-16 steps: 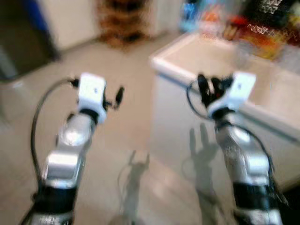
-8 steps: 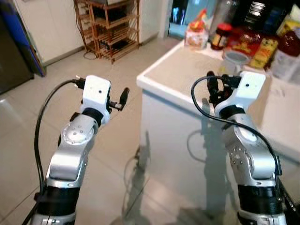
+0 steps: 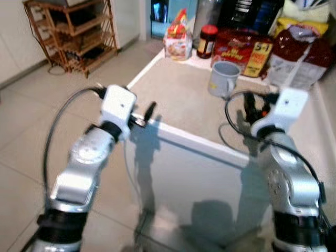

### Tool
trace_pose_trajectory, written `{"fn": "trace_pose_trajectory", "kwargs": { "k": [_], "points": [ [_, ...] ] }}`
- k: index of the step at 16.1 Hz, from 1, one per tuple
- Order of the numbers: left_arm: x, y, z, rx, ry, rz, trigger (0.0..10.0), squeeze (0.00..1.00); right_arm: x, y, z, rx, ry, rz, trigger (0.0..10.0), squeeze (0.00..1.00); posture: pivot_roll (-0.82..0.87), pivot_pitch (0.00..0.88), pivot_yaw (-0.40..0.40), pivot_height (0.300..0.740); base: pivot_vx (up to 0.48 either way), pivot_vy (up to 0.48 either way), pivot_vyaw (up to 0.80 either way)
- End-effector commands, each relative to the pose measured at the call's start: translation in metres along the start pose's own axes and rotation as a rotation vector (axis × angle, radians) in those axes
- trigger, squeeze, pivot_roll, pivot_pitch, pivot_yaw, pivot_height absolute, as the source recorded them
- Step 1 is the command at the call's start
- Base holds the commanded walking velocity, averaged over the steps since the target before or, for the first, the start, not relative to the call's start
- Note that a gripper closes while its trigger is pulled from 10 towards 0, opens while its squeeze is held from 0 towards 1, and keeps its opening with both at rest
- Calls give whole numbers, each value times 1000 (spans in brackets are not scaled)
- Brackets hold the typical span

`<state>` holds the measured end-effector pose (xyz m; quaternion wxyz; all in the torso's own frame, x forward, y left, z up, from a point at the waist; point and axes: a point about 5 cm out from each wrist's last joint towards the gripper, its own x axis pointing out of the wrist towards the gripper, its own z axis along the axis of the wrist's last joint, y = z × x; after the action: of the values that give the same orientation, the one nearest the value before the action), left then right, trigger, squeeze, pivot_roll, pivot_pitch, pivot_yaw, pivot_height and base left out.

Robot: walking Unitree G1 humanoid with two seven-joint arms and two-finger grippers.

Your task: Setting the table

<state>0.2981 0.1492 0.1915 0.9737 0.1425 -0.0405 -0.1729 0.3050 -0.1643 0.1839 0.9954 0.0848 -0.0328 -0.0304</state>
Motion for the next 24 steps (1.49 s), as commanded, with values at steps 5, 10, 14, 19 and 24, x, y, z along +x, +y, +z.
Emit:
{"fn": "trace_pose_trajectory", "kwargs": {
  "k": [5, 10, 14, 19, 24],
  "points": [
    [-4, -8, 10, 42, -25, -115, 10000, 0, 34, 4, -5, -33, 67, -13, 10000, 1000, 214, 0, -39, 740, 0, 0, 0],
    [-8, -16, 13, 50, -15, -215, 10000, 0, 67, -5, -5, -100, 113, -56, 10000, 886, 223, 0, -26, 740, 0, 0, 0],
    [-23, -35, 21, -34, -47, -385, 10000, 0, 86, -16, -5, -68, 96, -87, 10000, 0, 225, 30, 2, 740, 0, 0, 0],
    [-28, -37, 27, -48, -39, -396, 10000, 0, 102, -4, 0, 103, 80, 126, 10000, 0, 273, 98, -10, 740, 0, 0, 0],
    [-35, -36, 28, -48, -14, -401, 10000, 0, 106, -6, 4, 1, 81, 117, 10000, 0, 295, 125, -13, 740, 0, 0, 0]
  ]
}}
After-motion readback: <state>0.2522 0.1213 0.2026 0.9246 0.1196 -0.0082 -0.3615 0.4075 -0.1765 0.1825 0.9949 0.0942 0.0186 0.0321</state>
